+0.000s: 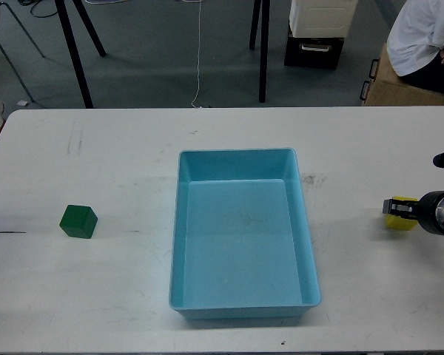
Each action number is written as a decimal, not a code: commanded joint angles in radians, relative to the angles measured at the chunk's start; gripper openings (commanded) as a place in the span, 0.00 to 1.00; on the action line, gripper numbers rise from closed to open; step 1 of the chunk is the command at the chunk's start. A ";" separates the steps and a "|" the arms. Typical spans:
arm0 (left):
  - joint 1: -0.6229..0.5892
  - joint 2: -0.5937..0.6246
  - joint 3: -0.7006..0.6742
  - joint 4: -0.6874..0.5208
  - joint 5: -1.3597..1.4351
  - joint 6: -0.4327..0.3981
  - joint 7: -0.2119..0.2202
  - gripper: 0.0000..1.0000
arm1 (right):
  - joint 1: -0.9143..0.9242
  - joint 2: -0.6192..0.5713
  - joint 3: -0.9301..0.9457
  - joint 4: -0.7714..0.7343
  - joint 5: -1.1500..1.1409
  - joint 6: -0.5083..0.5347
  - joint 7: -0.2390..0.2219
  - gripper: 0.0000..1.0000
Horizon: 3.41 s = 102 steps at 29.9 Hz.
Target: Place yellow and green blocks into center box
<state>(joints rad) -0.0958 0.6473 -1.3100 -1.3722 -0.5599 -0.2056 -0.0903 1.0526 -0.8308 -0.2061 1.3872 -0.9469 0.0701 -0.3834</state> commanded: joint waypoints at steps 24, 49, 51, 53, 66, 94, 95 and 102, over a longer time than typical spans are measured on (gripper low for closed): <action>0.008 0.028 -0.003 0.001 0.006 0.000 0.000 1.00 | 0.202 0.229 0.186 0.084 0.471 -0.007 0.090 0.43; 0.008 0.048 -0.006 0.001 0.005 -0.002 0.000 1.00 | 0.208 0.447 0.093 -0.085 0.477 -0.009 0.084 0.92; 0.008 0.048 -0.006 -0.001 0.005 0.000 0.000 1.00 | 0.208 0.447 0.096 -0.089 0.477 -0.007 0.083 0.95; 0.008 0.048 -0.006 0.001 0.005 -0.002 0.000 1.00 | 0.207 0.447 0.090 -0.094 0.476 -0.007 0.083 0.96; 0.008 0.048 -0.009 -0.001 0.005 0.000 0.000 1.00 | 0.202 0.355 0.312 -0.158 0.482 -0.036 0.089 0.96; 0.008 0.045 -0.017 -0.002 0.006 -0.028 -0.002 1.00 | -0.066 0.064 0.971 -0.355 1.066 -0.174 0.093 0.97; 0.008 0.043 -0.015 -0.002 0.006 -0.026 -0.002 1.00 | -0.069 0.062 0.990 -0.385 1.150 -0.187 0.093 0.97; 0.011 0.046 -0.015 -0.001 0.006 -0.026 -0.002 1.00 | -0.106 0.073 1.005 -0.488 1.422 -0.227 0.090 0.98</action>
<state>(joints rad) -0.0875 0.6892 -1.3249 -1.3747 -0.5530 -0.2296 -0.0921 0.9650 -0.7694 0.7968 0.9121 0.4122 -0.1527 -0.2912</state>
